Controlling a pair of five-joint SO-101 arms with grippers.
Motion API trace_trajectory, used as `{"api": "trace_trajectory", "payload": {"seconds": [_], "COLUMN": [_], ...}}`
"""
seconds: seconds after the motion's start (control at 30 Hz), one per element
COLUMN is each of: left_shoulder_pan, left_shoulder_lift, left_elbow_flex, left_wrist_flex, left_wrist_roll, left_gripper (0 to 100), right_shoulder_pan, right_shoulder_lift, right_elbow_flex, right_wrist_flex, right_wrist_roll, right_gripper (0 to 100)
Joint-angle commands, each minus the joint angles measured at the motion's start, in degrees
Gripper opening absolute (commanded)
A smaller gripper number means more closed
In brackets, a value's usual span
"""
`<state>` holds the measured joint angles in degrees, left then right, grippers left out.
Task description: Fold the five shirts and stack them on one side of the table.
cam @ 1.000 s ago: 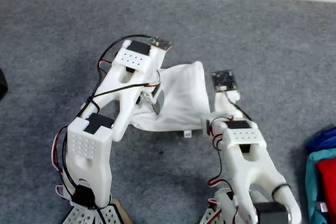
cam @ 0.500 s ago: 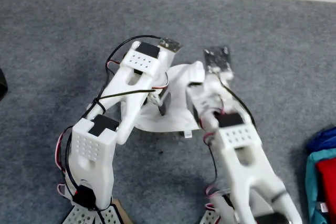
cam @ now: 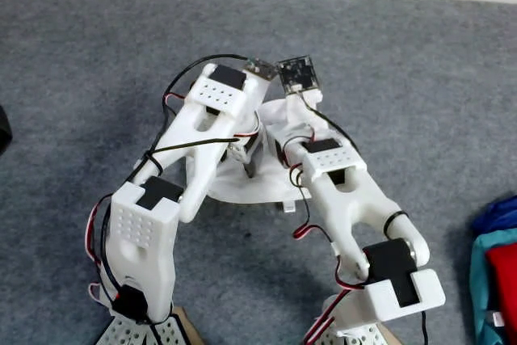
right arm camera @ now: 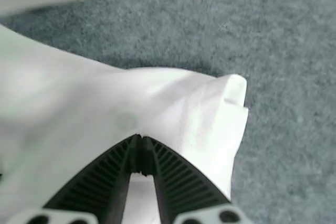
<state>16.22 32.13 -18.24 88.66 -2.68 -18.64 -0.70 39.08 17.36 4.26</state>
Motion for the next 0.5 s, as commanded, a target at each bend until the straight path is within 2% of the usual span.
{"api": "trace_trajectory", "payload": {"seconds": [0.0, 0.23, 0.47], "left_shoulder_pan": [0.7, -0.8, -7.1], "left_shoulder_lift": [-0.4, -0.5, -0.4], "left_elbow_flex": [-1.9, -2.3, -9.2], "left_wrist_flex": [0.0, 0.0, 2.3], "left_wrist_roll": [0.3, 0.3, 0.3], "left_gripper": [25, 25, 25], "right_shoulder_pan": [2.4, 4.5, 4.7], "right_shoulder_lift": [-2.1, -5.1, -10.1], "right_elbow_flex": [1.8, 7.6, 12.4], "right_wrist_flex": [-1.0, -1.0, -1.1], "right_wrist_roll": [2.4, 4.3, 4.3], "right_gripper": [0.8, 0.8, 0.8]}}
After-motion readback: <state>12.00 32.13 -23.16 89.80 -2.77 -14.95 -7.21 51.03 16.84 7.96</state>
